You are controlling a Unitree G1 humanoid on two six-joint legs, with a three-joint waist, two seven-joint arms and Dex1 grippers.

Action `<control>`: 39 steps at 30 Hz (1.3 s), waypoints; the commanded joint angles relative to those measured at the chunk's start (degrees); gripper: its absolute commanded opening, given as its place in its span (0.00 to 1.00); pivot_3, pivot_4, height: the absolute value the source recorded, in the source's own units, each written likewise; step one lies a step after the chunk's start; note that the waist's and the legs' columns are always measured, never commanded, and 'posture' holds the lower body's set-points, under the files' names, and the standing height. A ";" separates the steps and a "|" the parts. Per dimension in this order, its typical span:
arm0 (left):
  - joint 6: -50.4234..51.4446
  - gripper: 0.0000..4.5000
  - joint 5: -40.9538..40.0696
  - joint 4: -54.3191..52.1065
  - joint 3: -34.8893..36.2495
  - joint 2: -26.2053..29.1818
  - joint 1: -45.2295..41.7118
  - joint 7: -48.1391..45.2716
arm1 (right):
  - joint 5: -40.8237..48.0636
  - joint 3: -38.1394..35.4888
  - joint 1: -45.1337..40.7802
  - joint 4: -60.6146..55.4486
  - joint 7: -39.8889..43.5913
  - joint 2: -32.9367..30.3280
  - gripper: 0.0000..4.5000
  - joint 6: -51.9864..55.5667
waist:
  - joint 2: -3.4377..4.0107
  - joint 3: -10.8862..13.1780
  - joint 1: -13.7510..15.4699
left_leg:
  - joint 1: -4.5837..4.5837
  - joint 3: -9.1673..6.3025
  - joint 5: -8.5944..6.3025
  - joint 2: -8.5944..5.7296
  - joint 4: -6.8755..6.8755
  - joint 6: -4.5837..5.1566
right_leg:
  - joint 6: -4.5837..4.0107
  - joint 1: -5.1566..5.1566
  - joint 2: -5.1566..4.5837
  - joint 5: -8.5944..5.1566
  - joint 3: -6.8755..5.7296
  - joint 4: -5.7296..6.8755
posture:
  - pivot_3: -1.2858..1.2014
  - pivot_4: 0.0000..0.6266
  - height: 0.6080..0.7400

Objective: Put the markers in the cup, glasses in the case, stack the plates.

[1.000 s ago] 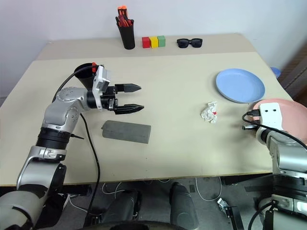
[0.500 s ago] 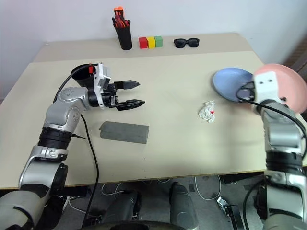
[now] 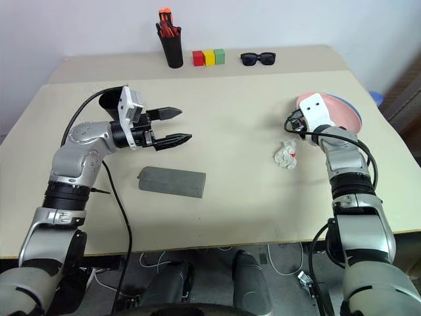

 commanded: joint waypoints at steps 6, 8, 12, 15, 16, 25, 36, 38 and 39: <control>1.55 1.00 -3.39 -2.53 2.66 1.33 -0.32 -1.22 | 20.03 -12.82 7.34 -29.48 6.82 0.06 0.77 18.18 | 0.03 0.01 0.20 | -0.01 -0.03 -0.02 0.02 -0.03 0.03 | 0.00 -0.03 0.01 0.00 0.00 0.03 | 0.52 0.24 1.00; 1.95 1.00 -3.66 -2.41 2.68 1.75 -0.36 -1.74 | 21.54 -11.75 12.20 -37.15 8.71 -0.81 0.77 21.96 | 0.02 0.01 0.19 | 0.02 -0.07 -0.06 0.02 -0.02 0.10 | 0.00 0.00 0.02 -0.01 -0.01 0.04 | 0.52 0.24 1.00; 3.25 1.00 -4.20 -2.45 2.64 2.19 -0.34 -2.37 | 20.37 -9.22 21.84 -44.42 10.68 -2.35 0.77 24.80 | 0.02 0.01 0.32 | 0.10 -0.05 -0.06 0.01 0.03 0.11 | 0.01 0.14 0.01 -0.01 0.00 0.02 | 0.52 0.24 1.00; 4.32 1.00 -4.61 -3.98 2.01 2.66 0.79 -3.53 | 16.89 -6.52 25.36 -43.73 10.30 -3.80 0.77 24.57 | 0.02 0.01 0.21 | 0.13 0.00 -0.06 0.01 0.06 0.11 | 0.01 0.16 0.01 -0.01 0.00 0.00 | 0.52 0.24 1.00; 4.44 1.00 -4.63 -4.25 2.00 2.67 0.95 -3.65 | 16.81 -6.44 25.58 -43.46 10.34 -3.77 0.77 24.58 | 0.03 0.02 0.15 | 0.14 0.01 -0.06 0.01 0.06 0.11 | 0.01 0.16 0.01 -0.01 0.00 0.01 | 0.52 0.24 1.00; 6.21 1.00 -4.78 -6.45 2.44 3.07 1.72 -3.10 | 16.60 -6.26 21.24 -38.02 10.67 -2.36 0.23 25.93 | 0.03 0.02 -0.04 | 0.17 0.02 -0.06 0.03 0.05 0.11 | 0.00 0.15 0.01 -0.02 0.01 0.02 | 0.52 0.24 1.00; 6.65 1.00 -5.29 -8.94 3.26 2.58 2.95 -0.45 | 6.78 -8.60 -1.28 -1.23 -5.46 -2.95 0.00 7.29 | 0.02 0.02 0.34 | 0.12 0.04 -0.06 0.02 0.01 0.11 | 0.00 0.15 0.01 -0.01 0.01 -0.08 | 0.52 0.24 1.00; 6.90 1.00 -5.40 -10.29 3.33 2.89 3.87 -0.05 | 5.29 -8.23 -3.88 5.71 -5.93 -3.49 0.19 2.74 | 0.02 0.03 0.11 | 0.13 0.04 -0.07 0.03 -0.04 0.11 | 0.00 0.15 0.01 -0.01 0.01 -0.11 | 0.52 0.24 1.00; 7.41 1.00 -5.66 -11.13 3.61 3.05 4.37 0.54 | 4.72 -8.17 -5.03 9.00 -6.48 -3.59 0.29 1.28 | 0.02 0.03 -0.01 | 0.13 0.04 -0.07 0.02 -0.05 0.11 | 0.00 0.15 0.01 -0.01 0.02 -0.11 | 0.52 0.24 1.00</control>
